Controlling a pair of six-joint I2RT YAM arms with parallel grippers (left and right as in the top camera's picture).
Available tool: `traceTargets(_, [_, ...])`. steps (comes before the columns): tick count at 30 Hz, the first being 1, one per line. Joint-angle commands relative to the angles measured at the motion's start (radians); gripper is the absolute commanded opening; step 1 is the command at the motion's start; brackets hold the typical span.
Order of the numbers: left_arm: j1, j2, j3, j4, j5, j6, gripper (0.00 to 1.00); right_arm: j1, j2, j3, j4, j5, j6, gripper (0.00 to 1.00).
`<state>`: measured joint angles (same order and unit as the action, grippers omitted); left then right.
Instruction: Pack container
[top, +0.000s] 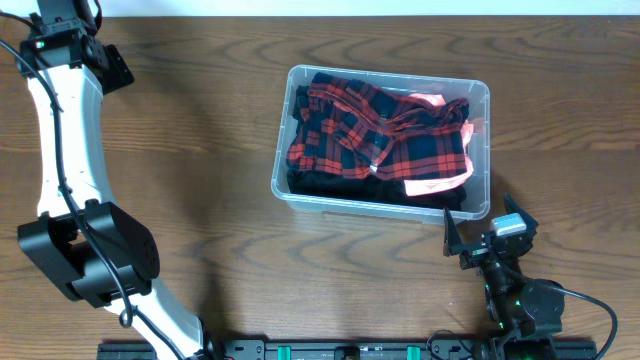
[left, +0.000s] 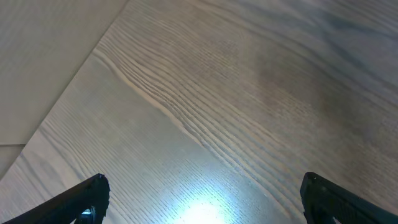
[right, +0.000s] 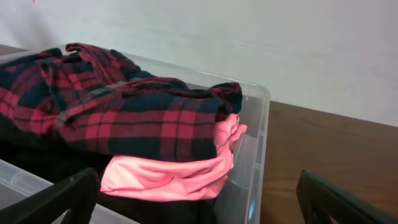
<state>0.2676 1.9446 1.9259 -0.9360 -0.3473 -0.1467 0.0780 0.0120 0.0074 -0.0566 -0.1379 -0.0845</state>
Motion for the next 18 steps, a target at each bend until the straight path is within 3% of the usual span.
traceTargets(1, [0.002, 0.005, 0.0, -0.003, -0.013, -0.001, 0.98, -0.01, -0.006, -0.002, -0.005, 0.006, -0.01, 0.99])
traceTargets(8, [-0.021, -0.005, -0.001, -0.003, -0.013, -0.001, 0.98, -0.01, -0.006, -0.002, -0.005, 0.007, -0.01, 0.99])
traceTargets(18, [-0.148, -0.18, -0.002, -0.003, -0.013, -0.001, 0.98, -0.01, -0.006, -0.002, -0.005, 0.006, -0.01, 0.99])
